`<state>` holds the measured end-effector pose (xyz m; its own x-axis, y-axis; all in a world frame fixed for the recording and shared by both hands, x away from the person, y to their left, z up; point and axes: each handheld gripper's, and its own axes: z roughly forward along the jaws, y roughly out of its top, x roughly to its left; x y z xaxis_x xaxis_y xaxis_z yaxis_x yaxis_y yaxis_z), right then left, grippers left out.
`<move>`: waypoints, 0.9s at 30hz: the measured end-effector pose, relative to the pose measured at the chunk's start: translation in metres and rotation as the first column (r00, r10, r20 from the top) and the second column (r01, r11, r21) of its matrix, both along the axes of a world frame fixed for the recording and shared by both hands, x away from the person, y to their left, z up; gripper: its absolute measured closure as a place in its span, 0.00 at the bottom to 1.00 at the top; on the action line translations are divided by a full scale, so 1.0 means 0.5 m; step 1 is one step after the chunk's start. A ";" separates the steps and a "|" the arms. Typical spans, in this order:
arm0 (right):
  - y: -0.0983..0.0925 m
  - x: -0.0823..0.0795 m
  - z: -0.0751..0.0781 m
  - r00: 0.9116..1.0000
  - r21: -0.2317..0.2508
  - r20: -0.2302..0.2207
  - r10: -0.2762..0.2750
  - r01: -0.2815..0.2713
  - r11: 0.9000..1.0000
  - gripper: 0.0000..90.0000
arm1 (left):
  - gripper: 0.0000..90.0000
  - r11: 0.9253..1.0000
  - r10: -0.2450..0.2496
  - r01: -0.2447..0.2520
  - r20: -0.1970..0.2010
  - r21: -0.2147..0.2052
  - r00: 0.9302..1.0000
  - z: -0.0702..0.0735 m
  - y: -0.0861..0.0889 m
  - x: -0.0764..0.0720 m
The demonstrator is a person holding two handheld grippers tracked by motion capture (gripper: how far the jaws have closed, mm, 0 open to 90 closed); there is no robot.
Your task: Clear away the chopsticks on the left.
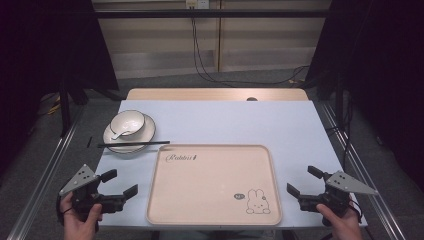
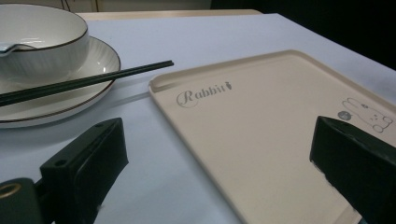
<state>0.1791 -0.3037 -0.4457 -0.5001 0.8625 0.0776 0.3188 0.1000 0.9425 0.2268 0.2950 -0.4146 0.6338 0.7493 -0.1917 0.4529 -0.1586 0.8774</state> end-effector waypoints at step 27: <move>0.003 0.002 0.000 1.000 -0.001 -0.002 0.005 -0.005 1.000 0.05 | 0.19 0.974 -0.202 0.209 -0.083 0.089 0.976 0.049 0.092 0.172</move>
